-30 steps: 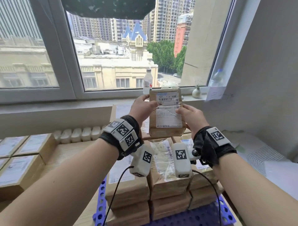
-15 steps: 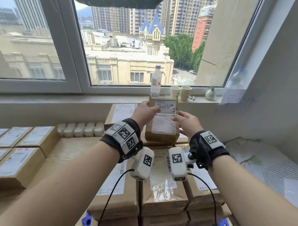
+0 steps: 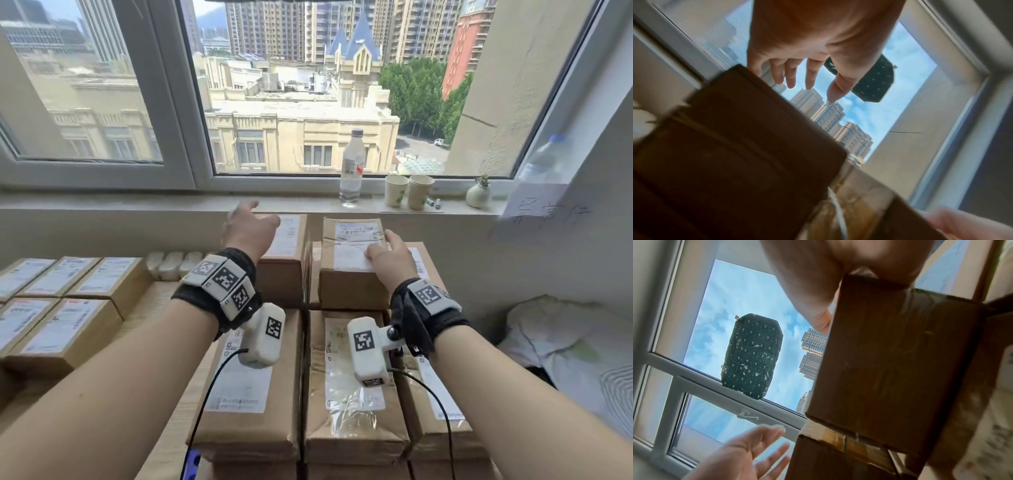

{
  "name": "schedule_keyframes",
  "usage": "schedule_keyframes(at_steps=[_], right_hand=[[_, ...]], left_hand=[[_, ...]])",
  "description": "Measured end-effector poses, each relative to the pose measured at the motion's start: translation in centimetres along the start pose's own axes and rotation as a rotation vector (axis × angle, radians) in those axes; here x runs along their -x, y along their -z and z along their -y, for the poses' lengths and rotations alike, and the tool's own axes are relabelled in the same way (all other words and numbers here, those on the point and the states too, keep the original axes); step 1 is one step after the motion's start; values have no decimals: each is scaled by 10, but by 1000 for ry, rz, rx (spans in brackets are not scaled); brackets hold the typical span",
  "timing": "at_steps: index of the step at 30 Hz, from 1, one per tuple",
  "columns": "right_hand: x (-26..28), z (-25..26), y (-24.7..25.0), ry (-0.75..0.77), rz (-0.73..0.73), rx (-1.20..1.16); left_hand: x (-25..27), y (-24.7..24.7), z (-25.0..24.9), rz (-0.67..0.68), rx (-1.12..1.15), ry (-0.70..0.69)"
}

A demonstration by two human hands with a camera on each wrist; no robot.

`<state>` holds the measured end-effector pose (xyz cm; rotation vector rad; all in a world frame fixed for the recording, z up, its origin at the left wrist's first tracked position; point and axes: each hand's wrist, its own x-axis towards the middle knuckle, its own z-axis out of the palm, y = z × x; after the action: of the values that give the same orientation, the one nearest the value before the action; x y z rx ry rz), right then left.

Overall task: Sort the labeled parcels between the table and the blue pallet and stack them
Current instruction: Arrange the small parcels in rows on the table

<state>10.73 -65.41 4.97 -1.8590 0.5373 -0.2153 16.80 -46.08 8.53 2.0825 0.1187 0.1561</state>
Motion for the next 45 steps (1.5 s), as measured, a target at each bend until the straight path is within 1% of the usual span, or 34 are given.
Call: schedule_keyframes(at_steps=[2,6,9,13,17,31,34,40,45], right_hand=[[-3,2,-3,0,3,15],[-3,8,-9,-4,20,29],[-7,5,-15,18,20,49],[-6,6,-16,12,24,40],[-8,3,-17,25,21,22],[-8,4,-13,16,18,-10],[-9,4,-11,31,21,-11],[-10,10,-14,32,9,8],[-11,12,-16,40,1,17]], left_hand=[[-5,7,8,6,-21,73],[-8,10,15,153,-49,151],[-7,7,16,181,-73,129],[-7,7,20,179,-58,114],[-6,11,21,190,-19,127],[-8,20,22,210,-52,148],[-9,23,23,232,-52,161],[-9,23,22,265,-141,136],[-9,24,21,272,-152,130]])
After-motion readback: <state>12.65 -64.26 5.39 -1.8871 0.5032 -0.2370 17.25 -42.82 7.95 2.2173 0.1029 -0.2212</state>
